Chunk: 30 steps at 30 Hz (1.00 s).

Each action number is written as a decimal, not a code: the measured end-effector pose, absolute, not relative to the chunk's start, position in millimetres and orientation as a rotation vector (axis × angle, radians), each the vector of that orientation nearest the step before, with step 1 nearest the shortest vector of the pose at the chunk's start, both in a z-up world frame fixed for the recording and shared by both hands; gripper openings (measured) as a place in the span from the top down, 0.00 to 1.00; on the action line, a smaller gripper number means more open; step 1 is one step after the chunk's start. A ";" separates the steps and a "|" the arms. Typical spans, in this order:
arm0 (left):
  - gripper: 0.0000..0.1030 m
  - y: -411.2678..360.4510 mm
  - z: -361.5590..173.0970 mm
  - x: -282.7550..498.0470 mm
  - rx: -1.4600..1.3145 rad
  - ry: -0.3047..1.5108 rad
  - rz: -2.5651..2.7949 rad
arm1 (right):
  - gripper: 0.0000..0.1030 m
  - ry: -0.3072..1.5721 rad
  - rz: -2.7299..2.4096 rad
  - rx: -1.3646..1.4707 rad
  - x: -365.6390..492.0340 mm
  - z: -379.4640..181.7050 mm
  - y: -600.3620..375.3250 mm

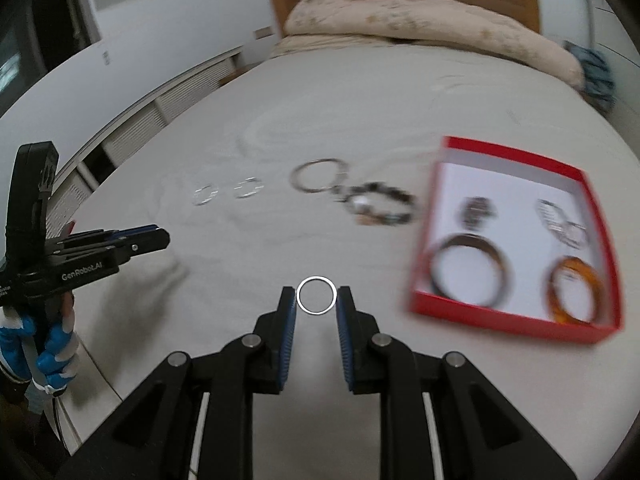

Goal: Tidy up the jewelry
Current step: 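Carry both rings over the red box with both grippers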

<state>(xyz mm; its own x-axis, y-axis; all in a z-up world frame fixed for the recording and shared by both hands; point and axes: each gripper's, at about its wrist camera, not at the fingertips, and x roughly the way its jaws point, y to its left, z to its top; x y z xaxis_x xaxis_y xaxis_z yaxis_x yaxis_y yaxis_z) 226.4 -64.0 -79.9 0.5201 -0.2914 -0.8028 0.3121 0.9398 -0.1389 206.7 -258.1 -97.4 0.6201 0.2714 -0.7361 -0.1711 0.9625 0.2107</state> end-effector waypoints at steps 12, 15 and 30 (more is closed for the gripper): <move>0.84 -200.0 -66.4 244.6 0.101 0.939 -0.550 | 0.82 0.822 0.083 0.129 202.7 -81.1 -377.7; 0.84 -230.9 -67.7 257.2 0.117 0.939 -0.576 | 0.82 0.826 0.068 0.123 216.8 -84.8 -396.0; 0.84 -338.3 -114.8 341.0 0.254 0.989 -0.569 | 0.82 0.929 0.082 0.062 316.2 -128.4 -444.5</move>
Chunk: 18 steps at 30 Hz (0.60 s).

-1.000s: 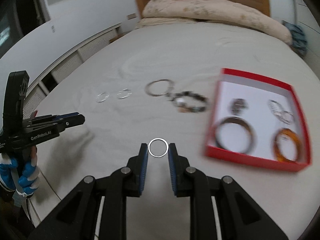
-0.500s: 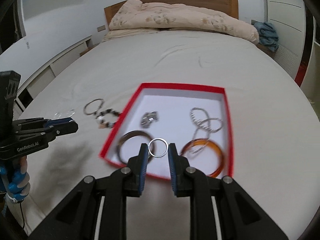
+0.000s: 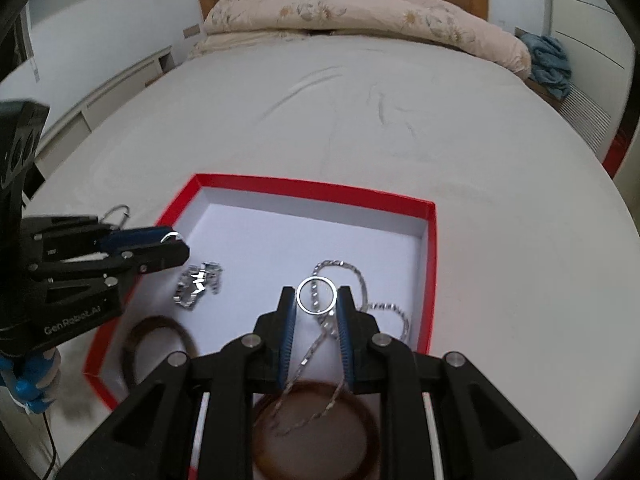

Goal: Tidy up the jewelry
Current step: 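Carry both rings over the red box with both grippers, then open both grippers to drop the rings into the box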

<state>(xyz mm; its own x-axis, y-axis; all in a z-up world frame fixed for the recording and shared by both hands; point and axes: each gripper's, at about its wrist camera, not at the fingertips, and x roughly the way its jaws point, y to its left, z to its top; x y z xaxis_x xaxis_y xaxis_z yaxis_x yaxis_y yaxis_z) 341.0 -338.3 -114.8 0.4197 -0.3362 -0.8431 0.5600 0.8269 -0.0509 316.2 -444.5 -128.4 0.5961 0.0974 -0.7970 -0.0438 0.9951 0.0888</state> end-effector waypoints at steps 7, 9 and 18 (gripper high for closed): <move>0.84 -347.9 -129.5 347.5 0.288 1.003 -0.557 | 0.81 0.989 0.093 0.013 324.8 -143.1 -445.5; 0.84 -351.0 -130.8 349.8 0.289 1.013 -0.555 | 0.81 0.997 0.099 -0.005 325.3 -143.4 -443.3; 0.79 -348.2 -124.7 350.4 0.263 1.026 -0.554 | 0.80 1.014 0.070 -0.040 321.1 -136.1 -438.0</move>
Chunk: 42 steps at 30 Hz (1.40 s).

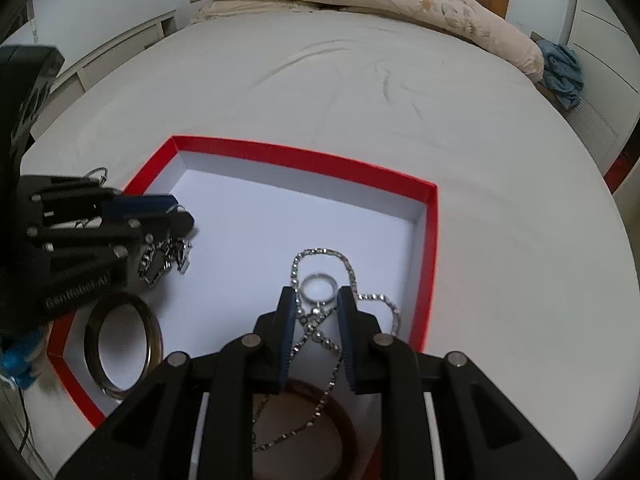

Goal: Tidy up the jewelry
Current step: 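Open both grippers to drop the rings into the box, then withdraw both grippers from the box toward the beaded bracelet and hoops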

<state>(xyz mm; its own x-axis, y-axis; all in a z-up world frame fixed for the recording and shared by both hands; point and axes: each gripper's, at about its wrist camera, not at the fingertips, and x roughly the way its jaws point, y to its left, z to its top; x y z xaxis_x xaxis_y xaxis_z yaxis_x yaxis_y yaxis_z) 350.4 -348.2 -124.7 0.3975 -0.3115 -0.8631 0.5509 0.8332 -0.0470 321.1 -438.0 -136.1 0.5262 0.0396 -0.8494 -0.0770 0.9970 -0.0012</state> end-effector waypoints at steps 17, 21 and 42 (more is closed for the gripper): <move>0.66 -283.8 -60.7 301.9 0.162 0.993 -0.537 | 0.70 1.007 0.011 -0.015 256.1 -84.8 -414.0; 0.66 -262.5 -46.0 281.2 0.145 0.977 -0.514 | 0.69 0.987 -0.003 0.015 235.3 -68.8 -404.2; 0.66 -65.9 -0.7 166.9 0.047 0.899 -0.231 | 0.69 0.894 0.128 0.020 158.5 -31.8 -269.4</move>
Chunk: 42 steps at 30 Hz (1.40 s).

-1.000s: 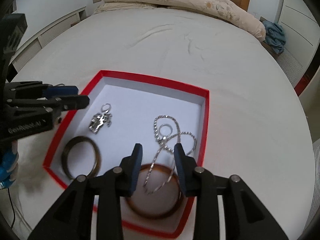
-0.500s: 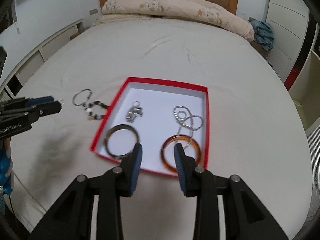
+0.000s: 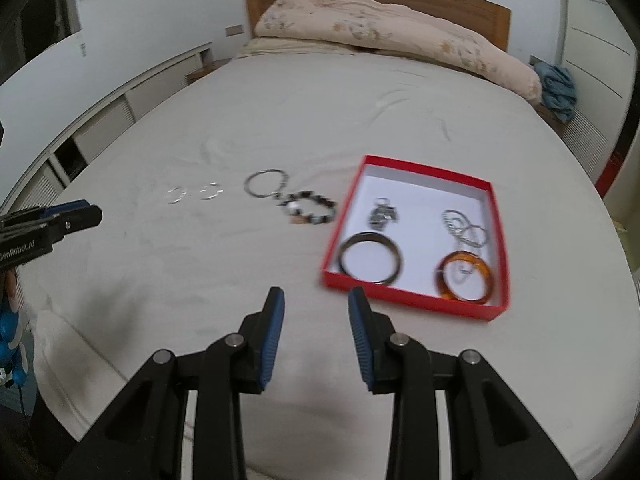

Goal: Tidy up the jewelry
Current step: 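Withdraw both grippers from the box toward the beaded bracelet and hoops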

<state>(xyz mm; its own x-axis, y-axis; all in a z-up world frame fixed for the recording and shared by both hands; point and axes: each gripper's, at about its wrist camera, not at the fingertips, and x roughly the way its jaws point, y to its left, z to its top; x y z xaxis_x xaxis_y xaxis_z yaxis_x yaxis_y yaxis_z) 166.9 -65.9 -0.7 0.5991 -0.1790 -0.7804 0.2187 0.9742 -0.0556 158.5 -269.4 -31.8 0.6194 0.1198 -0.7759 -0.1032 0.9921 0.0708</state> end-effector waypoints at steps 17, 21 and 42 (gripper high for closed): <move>0.58 9.9 -32.6 143.6 -0.014 0.933 -0.141 | 0.69 0.848 0.195 0.041 138.1 -29.1 -222.2; 0.58 21.8 -44.5 147.9 -0.023 0.950 -0.119 | 0.69 0.871 0.205 0.061 142.4 -42.7 -221.3; 0.59 32.0 -107.0 265.4 -0.024 1.032 -0.142 | 0.69 0.942 0.275 0.061 248.0 -86.1 -203.0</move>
<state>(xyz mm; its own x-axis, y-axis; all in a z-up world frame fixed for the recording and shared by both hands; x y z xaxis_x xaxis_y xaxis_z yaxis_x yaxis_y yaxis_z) 265.4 32.0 -107.0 0.5050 -0.1290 -0.8534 0.1064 0.9905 -0.0868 248.0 -203.0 -86.1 0.5558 0.2594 -0.7898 -0.2067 0.9633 0.1709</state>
